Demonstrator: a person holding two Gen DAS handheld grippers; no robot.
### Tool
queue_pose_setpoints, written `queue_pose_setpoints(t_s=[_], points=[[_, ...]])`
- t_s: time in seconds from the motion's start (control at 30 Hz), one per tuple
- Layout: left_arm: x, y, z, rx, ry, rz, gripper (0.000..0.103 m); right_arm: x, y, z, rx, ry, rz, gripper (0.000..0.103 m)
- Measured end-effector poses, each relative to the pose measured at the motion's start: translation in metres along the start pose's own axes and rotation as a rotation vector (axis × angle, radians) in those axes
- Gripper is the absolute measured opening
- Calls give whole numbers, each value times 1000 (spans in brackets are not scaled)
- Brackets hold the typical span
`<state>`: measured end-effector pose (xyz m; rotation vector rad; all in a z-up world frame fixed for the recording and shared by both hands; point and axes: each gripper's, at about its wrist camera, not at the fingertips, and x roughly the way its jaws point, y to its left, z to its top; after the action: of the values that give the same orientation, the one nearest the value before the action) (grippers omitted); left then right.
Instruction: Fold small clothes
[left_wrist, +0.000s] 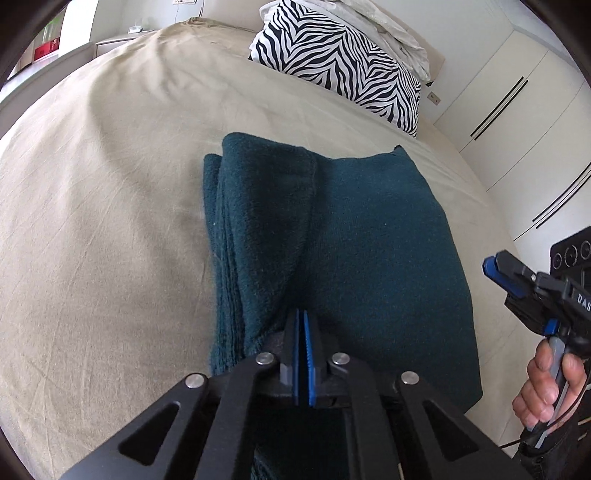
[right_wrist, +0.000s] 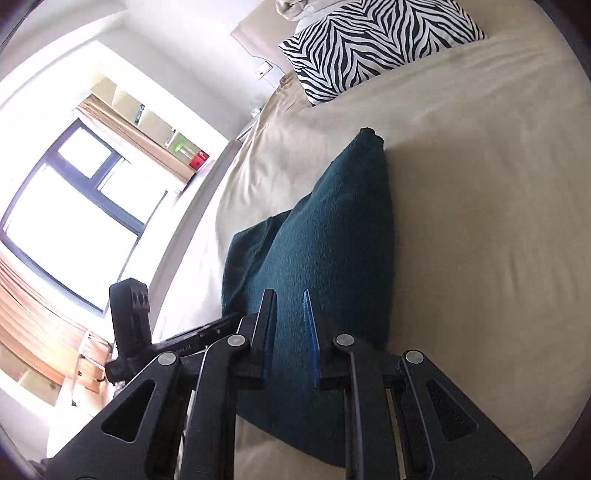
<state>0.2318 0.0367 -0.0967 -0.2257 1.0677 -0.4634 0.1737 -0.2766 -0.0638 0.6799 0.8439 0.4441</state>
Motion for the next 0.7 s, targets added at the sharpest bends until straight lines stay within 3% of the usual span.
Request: queue_pose_setpoints(t_s=[0.1, 0.23, 0.33, 0.4, 0.53, 0.6, 0.7], points=[[2, 9, 0, -28, 5, -38, 6, 35, -14, 18, 112, 37, 77, 15], [3, 2, -1, 17, -2, -9, 7, 80, -34, 44, 197, 100, 54, 14], [5, 4, -1, 10, -3, -20, 7, 104, -63, 53, 311, 124, 59, 0], [6, 8, -1, 1, -2, -36, 7, 107, -78, 59, 361, 113, 77, 0], [6, 11, -2, -9, -6, -54, 7, 105, -87, 59, 340, 87, 64, 0], [5, 13, -2, -19, -8, -65, 7, 98, -75, 60, 329, 77, 39, 2], [6, 19, -2, -44, -4, -93, 7, 96, -45, 69, 275, 75, 73, 6]])
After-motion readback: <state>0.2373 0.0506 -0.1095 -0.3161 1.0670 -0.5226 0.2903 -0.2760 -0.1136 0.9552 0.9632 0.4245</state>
